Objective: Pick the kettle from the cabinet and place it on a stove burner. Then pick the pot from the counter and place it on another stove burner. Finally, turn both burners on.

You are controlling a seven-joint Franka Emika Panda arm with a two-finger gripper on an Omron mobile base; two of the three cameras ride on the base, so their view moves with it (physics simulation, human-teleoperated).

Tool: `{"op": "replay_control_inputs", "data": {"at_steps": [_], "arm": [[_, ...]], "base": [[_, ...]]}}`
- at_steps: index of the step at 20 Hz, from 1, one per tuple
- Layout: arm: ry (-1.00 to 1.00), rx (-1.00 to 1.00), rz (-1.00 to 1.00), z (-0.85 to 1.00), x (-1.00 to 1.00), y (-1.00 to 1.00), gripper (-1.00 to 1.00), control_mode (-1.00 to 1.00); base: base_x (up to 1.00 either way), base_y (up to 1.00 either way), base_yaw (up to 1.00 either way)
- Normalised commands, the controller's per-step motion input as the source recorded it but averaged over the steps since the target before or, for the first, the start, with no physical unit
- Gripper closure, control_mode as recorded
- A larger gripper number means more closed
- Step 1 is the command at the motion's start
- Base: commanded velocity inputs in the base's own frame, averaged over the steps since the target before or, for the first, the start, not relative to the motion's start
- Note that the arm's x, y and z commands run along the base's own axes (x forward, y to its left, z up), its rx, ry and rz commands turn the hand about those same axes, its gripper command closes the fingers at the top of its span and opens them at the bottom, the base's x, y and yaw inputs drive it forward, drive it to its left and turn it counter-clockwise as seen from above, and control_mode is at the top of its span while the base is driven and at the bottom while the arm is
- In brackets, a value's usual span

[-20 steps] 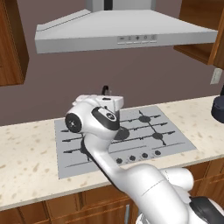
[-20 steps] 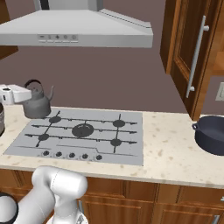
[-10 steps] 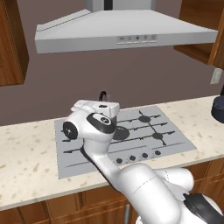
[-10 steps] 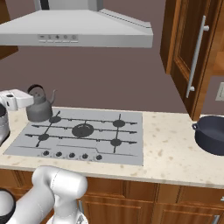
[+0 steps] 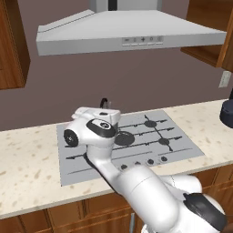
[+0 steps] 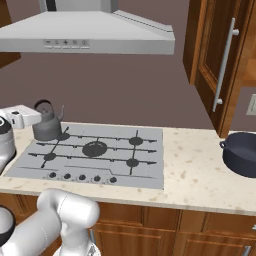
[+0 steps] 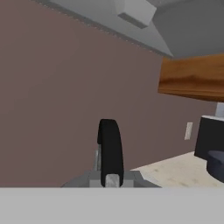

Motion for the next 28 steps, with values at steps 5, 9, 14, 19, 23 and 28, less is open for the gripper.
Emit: {"op": "replay_control_inputs", "data": {"at_steps": [5, 9, 14, 19, 23, 28], "arm": [[0.00, 0.00, -0.01, -0.08, 0.17, 0.13, 1.00, -1.00], [0.00, 0.00, -0.04, 0.00, 0.16, 0.17, 1.00, -1.00], [0.00, 0.00, -0.04, -0.08, 0.24, 0.07, 1.00, -1.00], [0.00, 0.00, -0.04, -0.14, 0.27, 0.10, 1.00, -1.00], [0.00, 0.00, -0.04, -0.21, 0.19, 0.10, 1.00, -1.00], [0.00, 0.00, -0.05, -0.19, 0.17, 0.12, 1.00, -1.00]], "base": [[0.00, 0.00, 0.00], [0.00, 0.00, 0.00], [0.00, 0.00, 0.00], [0.00, 0.00, 0.00], [0.00, 0.00, 0.00], [0.00, 0.00, 0.00]]}}
